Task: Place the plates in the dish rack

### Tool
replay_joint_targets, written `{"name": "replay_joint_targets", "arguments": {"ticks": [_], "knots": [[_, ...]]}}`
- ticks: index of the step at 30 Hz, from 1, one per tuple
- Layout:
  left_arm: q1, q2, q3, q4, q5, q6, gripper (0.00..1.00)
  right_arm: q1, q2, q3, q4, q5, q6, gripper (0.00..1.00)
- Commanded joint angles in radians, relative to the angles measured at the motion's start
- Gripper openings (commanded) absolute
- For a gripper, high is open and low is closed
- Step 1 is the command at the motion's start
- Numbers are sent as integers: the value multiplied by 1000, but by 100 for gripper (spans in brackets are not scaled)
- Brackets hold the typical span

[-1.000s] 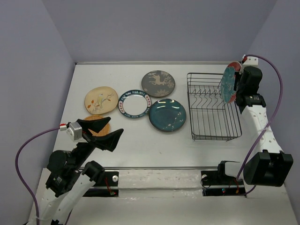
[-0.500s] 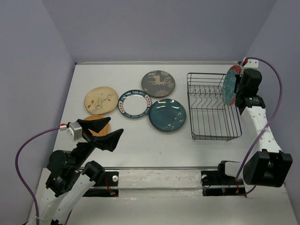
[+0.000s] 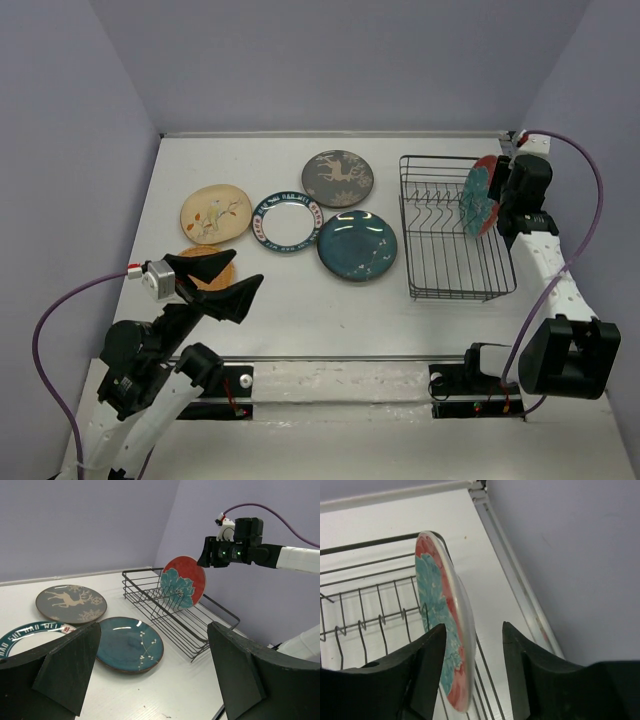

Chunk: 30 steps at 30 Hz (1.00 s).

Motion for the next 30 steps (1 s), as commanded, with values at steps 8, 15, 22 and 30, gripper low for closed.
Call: {"name": "replay_joint_targets", "arguments": {"ticks": [8, 15, 22, 30], "knots": [[1, 41, 26, 31, -20, 2, 99, -6, -57, 196, -33, -15, 166, 70], [27, 86, 46, -24, -230, -19, 99, 269, -106, 217, -144, -267, 444, 77], [64, 116, 75, -99, -539, -80, 99, 818, 64, 11, 209, -126, 708, 68], [66, 173, 122, -110, -762, -47, 99, 1133, 535, 166, 516, -138, 935, 53]]}}
